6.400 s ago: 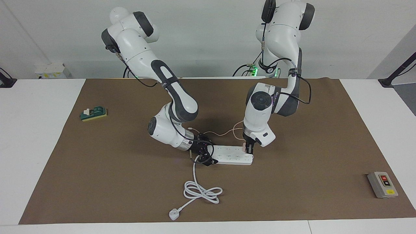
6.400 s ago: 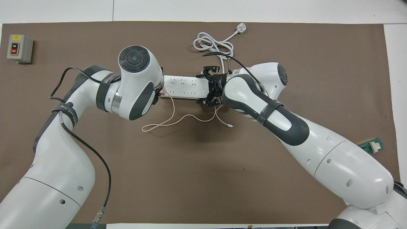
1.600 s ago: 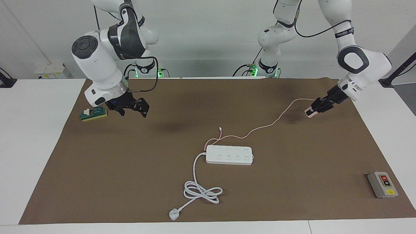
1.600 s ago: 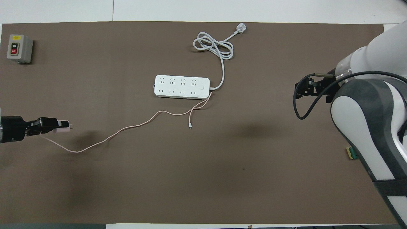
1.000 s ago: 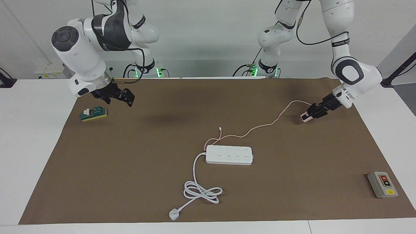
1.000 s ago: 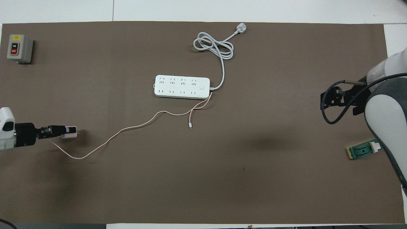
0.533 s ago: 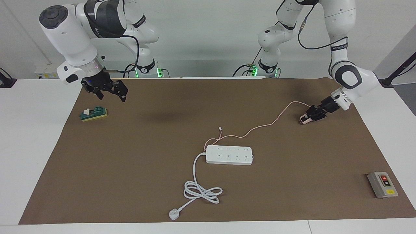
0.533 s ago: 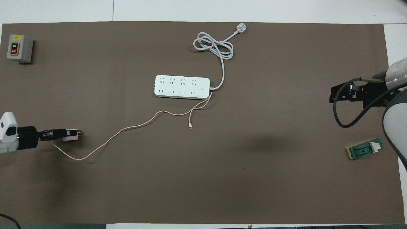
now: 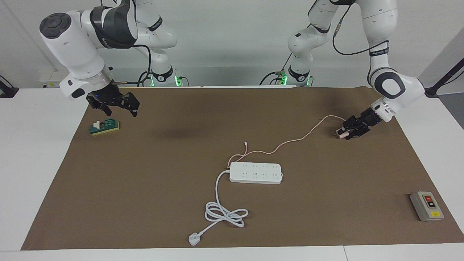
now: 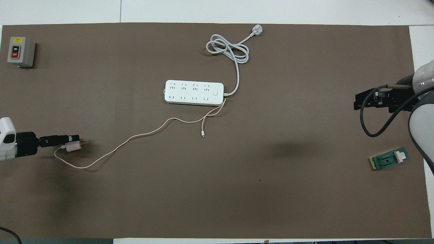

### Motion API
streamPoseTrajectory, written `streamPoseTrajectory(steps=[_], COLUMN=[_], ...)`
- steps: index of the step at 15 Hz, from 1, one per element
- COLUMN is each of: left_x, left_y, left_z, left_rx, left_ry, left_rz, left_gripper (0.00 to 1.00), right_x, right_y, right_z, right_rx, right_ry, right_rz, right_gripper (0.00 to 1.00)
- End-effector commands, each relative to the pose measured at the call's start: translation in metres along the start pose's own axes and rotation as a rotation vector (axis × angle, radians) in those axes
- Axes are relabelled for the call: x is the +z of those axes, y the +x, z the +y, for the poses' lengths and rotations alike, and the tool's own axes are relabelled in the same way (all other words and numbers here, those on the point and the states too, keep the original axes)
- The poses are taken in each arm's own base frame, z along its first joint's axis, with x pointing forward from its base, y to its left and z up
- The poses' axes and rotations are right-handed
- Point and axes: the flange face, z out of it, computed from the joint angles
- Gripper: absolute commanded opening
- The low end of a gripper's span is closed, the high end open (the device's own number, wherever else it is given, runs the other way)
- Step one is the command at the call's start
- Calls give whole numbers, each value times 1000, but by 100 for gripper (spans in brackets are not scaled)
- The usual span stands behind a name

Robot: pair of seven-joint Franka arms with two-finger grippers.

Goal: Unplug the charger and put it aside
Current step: 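Carry the charger aside with the left gripper while the right gripper withdraws, then release the pink charger onto the mat with the left gripper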

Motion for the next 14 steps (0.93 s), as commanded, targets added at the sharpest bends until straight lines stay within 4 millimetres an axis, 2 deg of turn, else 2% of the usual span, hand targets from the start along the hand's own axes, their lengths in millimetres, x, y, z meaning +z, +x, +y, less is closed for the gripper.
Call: streamPoseTrajectory(steps=[1, 4, 8, 10, 11, 12, 13, 14], left_x=[-15, -42, -69, -107, -130, -147, -162, -175], left_y=[19, 47, 77, 80, 79, 74, 69, 63], left_z=[23, 70, 154, 195, 214, 227, 237, 249], left_rx=[41, 66, 22, -34, -47, -61, -62, -65], left_ry=[25, 160, 462, 504, 500, 507, 536, 566], left_rz=[38, -12, -73, -79, -85, -102, -107, -105], left_gripper=[100, 100, 100, 100, 100, 100, 100, 100], right_x=[3, 0, -24, -41, -41, -45, -55, -57], right_y=[2, 2, 3, -1, -4, -7, -7, -6], right_z=[4, 13, 48, 62, 66, 74, 75, 74], right_rx=[-16, -2, 60, 83, 87, 102, 103, 100], right_ry=[-15, -19, -23, -24, -21, -13, -17, -16], right_rz=[12, 5, 23, 11, -11, -13, 6, 10], right_gripper=[100, 100, 100, 100, 100, 100, 100, 100])
